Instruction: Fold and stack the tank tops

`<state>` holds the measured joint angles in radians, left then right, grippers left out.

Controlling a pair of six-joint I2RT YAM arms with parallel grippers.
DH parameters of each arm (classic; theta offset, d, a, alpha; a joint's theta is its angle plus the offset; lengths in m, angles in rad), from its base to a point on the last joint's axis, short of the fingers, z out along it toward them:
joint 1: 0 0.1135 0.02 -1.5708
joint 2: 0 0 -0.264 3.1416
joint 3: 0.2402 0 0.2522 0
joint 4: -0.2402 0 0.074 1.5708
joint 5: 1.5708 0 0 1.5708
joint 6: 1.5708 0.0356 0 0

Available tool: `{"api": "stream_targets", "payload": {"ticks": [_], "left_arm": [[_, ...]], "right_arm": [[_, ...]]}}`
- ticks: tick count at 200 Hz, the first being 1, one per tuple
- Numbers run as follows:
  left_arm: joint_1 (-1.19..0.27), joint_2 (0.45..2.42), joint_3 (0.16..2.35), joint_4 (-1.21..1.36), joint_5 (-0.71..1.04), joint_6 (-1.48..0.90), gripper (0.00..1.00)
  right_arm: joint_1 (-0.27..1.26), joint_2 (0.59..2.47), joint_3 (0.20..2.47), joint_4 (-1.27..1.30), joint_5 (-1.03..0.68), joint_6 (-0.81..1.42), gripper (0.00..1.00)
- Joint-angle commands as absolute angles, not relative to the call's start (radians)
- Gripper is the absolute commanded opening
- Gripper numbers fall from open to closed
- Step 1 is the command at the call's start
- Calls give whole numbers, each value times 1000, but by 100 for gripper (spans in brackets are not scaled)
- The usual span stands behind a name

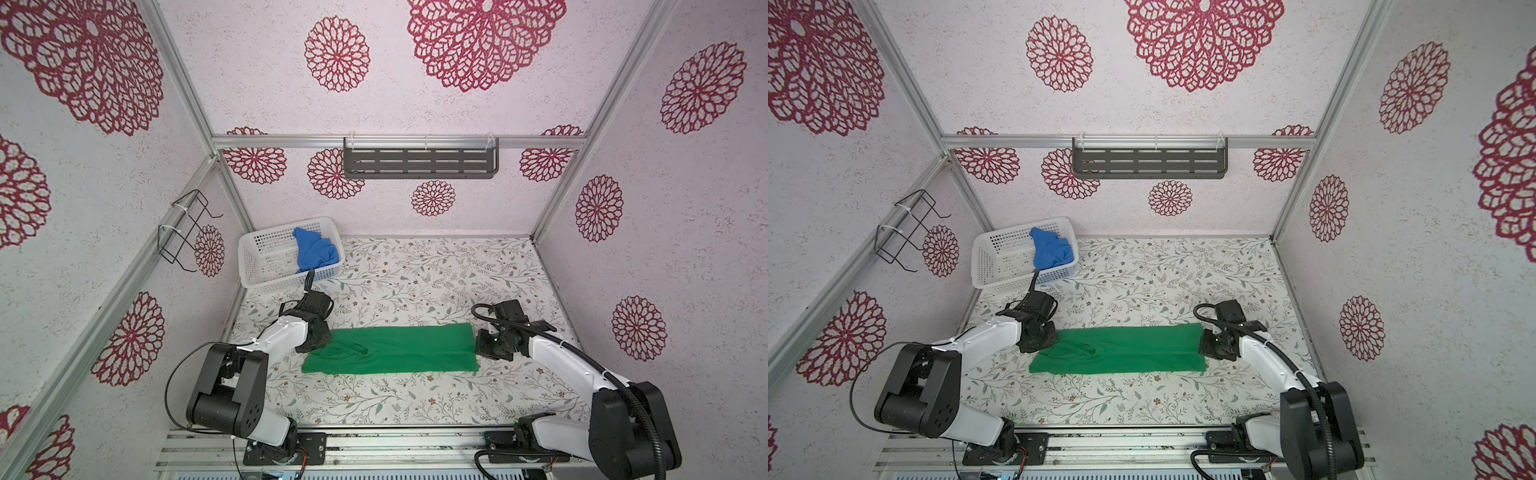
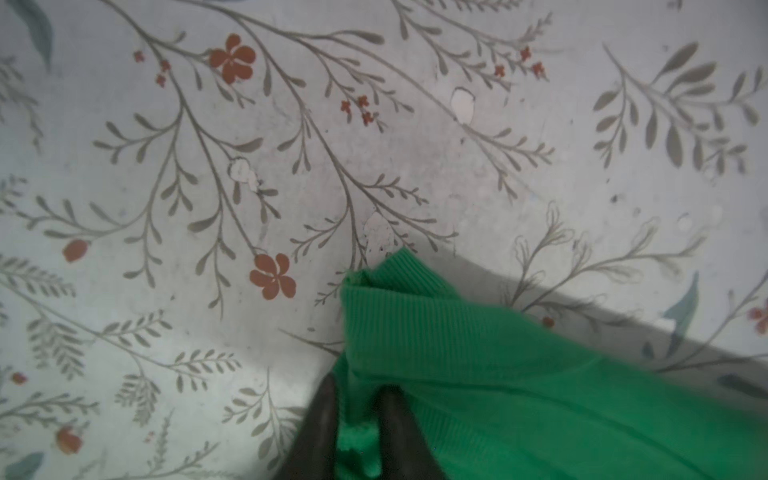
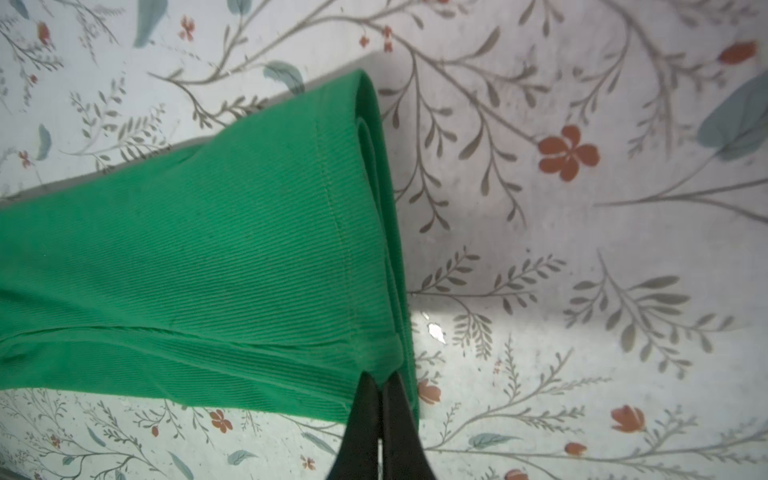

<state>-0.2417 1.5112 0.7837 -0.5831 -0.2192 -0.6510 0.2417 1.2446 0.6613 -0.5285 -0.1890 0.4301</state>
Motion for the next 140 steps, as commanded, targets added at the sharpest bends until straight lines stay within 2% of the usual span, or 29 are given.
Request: {"api": "stream_targets", "payload": {"ticks": [1, 38, 63, 96, 119, 140], "left_arm": [[-232, 1474, 799, -601, -223, -622, 38], [-236, 1326, 854, -763, -273, -628, 50], [-277, 1218, 881, -821, -203, -690, 54], [-464, 1235, 847, -711, -42, -842, 54], [-572, 1307, 840, -603, -17, -921, 53], [-618, 1386, 855, -538, -9, -943, 47]], "right_arm": [[266, 1240, 671, -506, -201, 465, 0], [287, 1252, 683, -502, -200, 469, 0], [288, 1253, 690, -498, -191, 469, 0], [289, 1252, 704, -492, -178, 469, 0], [289, 1252, 707, -495, -175, 465, 0], [288, 1253, 707, -499, -170, 460, 0]]}}
